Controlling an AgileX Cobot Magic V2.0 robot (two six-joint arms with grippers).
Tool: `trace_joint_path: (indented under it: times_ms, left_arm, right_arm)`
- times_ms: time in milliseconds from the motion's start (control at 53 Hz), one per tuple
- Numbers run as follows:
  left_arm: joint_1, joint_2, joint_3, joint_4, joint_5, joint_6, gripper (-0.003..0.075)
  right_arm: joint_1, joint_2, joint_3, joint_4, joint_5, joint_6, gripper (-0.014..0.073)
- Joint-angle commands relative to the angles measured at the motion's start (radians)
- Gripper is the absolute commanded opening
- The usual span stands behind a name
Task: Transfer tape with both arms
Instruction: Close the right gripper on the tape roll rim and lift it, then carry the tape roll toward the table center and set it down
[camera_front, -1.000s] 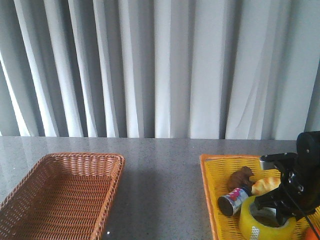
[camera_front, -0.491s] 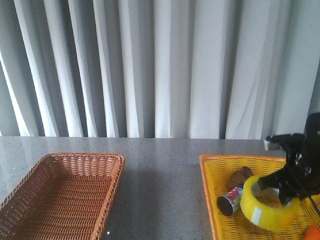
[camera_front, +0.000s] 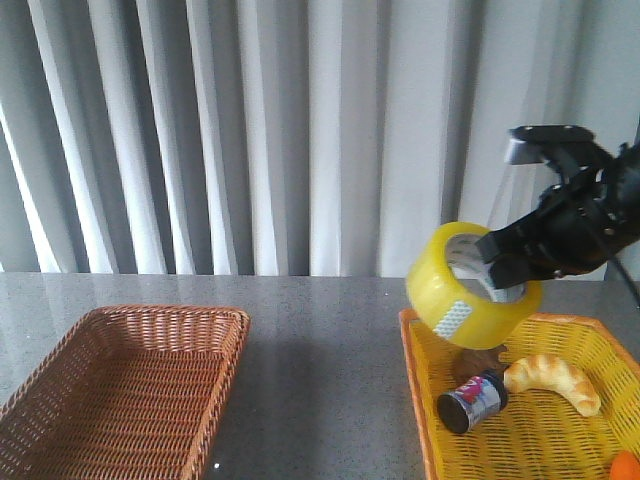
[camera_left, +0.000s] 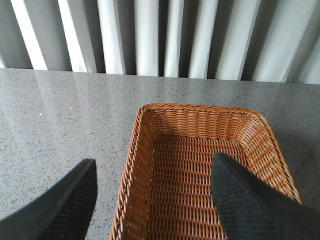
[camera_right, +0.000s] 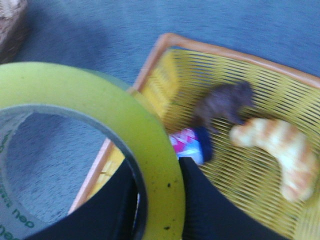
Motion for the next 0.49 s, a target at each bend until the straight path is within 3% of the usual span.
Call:
trace_joint_path:
  times_ms: [0,132,283,472]
  left_arm:
    - [-0.005,-0.008,-0.033,0.006,-0.07,-0.002,0.0464]
    - [-0.005,-0.008,-0.033,0.006,-0.07,-0.002,0.0464]
    - [-0.005,-0.008,-0.033,0.007,-0.069,-0.002,0.0464]
    - [-0.005,-0.008,-0.033,0.007,-0.066,-0.002,0.0464]
  right_arm:
    - [0.09,-0.009,-0.035,-0.02,-0.107,-0.01,0.0102]
    - [0.228,0.069,-0.07,-0.134,-0.15,0.047,0.0123]
    - [0.314,0.189,-0.181,-0.263,-0.121,0.143,0.0129]
    - [0.324,0.293,-0.253,-0.226,-0.099,0.17,0.0133]
